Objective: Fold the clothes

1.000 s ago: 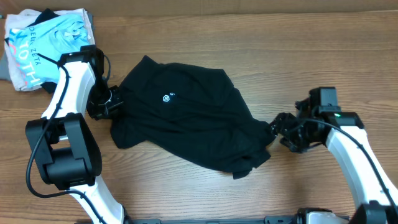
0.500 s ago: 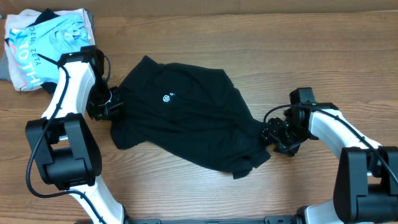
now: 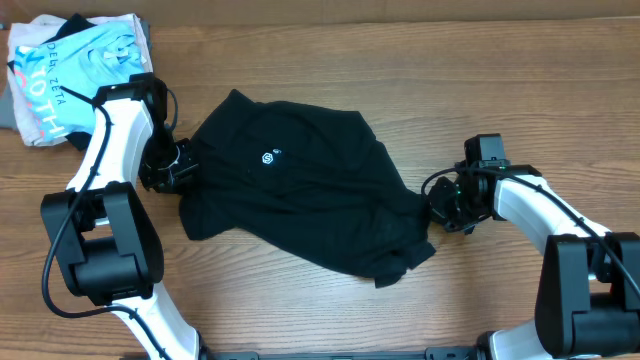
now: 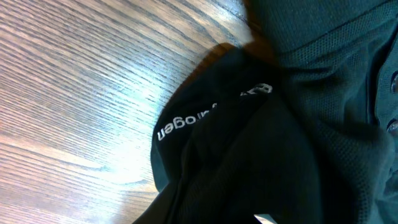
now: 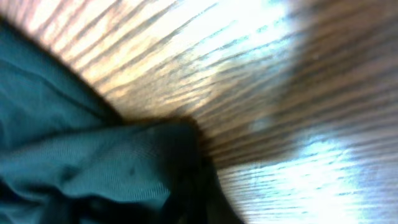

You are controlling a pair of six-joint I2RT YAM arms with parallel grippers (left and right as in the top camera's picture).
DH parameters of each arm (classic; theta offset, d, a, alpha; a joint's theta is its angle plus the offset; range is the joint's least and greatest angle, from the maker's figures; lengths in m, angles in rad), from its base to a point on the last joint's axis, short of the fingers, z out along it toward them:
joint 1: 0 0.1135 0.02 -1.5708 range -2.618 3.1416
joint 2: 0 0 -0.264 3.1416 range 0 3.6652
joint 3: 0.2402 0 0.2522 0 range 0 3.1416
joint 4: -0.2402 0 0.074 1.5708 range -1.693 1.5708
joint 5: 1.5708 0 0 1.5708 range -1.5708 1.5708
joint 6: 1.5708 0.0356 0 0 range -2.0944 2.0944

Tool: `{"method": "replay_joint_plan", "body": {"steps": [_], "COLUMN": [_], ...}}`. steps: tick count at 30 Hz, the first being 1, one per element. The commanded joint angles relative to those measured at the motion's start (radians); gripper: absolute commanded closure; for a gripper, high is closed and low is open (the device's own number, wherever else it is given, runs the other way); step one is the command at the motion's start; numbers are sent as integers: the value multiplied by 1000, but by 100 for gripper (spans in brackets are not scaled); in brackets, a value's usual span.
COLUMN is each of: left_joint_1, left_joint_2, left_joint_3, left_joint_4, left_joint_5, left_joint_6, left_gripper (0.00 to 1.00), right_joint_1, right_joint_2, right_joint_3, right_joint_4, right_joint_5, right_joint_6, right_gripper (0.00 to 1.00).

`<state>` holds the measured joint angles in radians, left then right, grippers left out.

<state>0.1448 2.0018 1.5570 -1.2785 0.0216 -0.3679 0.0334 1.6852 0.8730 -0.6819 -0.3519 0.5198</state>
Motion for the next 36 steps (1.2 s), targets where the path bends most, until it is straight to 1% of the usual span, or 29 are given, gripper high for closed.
{"method": "replay_joint_plan", "body": {"steps": [1, 4, 8, 11, 14, 15, 16, 17, 19, 20, 21, 25, 30, 31, 32, 34, 36], "left_joint_1": [5, 5, 5, 5, 5, 5, 5, 5, 5, 5, 4, -2, -12, -14, -17, -23, -30], "left_joint_2": [10, 10, 10, 10, 10, 10, 10, 10, 10, 10, 10, 10, 10, 10, 10, 10, 10], "left_joint_3": [18, 18, 18, 18, 17, 17, 17, 17, 17, 17, 16, 16, 16, 16, 16, 16, 16], "left_joint_4": [2, 8, 8, 11, 12, 11, 11, 11, 11, 11, 9, 3, -12, -15, -15, -14, -17], "left_joint_5": [-3, -3, -3, -3, -2, -2, 1, 5, 5, 5, 5, 6, 16, 25, 39, 76, 110], "left_joint_6": [-13, -13, -13, -14, -14, -14, -14, -14, -14, -14, -14, -14, -13, -11, -3, 27, 55], "left_gripper": [82, 82, 81, 81, 81, 81, 81, 81, 81, 81, 81, 81, 80, 78, 75, 61, 51], "right_joint_1": [-10, -45, -108, -143, -164, -165, -165, -165, -166, -167, -167, -169, -179, -179, -179, -179, -179], "right_joint_2": [10, 10, 10, 10, 11, 11, 11, 11, 11, 11, 11, 11, 11, 12, 12, 12, 12], "right_joint_3": [31, 134, 354, 525, 688, 713, 728, 741, 750, 751, 751, 751, 750, 750, 748, 736, 705], "right_joint_4": [19, -20, -101, -124, -113, -106, -101, -97, -90, -92, -113, -206, -433, -473, -512, -578, -609], "right_joint_5": [3, 3, 14, 51, 143, 167, 188, 209, 224, 224, 224, 232, 239, 245, 253, 274, 287], "right_joint_6": [5, -2, -57, -88, -90, -90, -90, -90, -95, -102, -119, -136, -135, -135, -136, -135, -135], "right_gripper": [96, 96, 96, 96, 96, 93, 86, 66, 18, 8, 0, 0, 0, 0, 0, 0, 0]}}
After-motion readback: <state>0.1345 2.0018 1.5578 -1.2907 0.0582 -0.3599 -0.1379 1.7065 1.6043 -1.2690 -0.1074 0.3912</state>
